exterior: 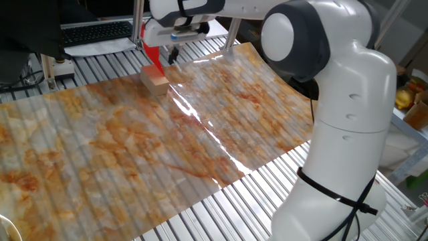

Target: Wave the flag

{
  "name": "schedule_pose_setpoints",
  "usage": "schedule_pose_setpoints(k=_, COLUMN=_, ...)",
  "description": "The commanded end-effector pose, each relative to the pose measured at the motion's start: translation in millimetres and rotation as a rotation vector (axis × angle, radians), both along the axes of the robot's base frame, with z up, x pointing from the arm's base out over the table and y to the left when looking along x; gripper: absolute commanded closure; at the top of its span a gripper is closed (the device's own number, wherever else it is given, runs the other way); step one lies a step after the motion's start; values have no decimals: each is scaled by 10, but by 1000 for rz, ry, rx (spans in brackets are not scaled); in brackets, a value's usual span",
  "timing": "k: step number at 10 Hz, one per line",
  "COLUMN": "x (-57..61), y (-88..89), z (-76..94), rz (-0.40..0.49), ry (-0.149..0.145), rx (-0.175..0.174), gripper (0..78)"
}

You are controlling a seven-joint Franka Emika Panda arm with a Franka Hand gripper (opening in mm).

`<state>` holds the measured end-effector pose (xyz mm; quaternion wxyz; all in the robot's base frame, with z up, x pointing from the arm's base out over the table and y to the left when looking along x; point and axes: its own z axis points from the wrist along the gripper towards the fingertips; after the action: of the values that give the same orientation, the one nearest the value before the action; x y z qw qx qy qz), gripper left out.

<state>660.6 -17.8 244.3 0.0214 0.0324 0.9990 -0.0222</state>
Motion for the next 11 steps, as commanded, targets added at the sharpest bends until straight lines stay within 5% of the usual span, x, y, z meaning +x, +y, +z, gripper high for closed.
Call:
schedule_pose_setpoints(k=1, x=-590, y=1392, z=49, rz=-122, ry=13, rx=62, gripper=764)
schedule_pose_setpoints(k=6, x=-446, y=1292, z=61, rz=-111, ry=12, rx=46, gripper=764)
schedule_pose_setpoints(k=10, x=-192, y=669, z=33, rz=-51, ry=11, rx=23, gripper=764)
schedule_pose_setpoints(k=11, x=-137, y=389, z=14, rz=-38, ry=13, rx=23, gripper=764)
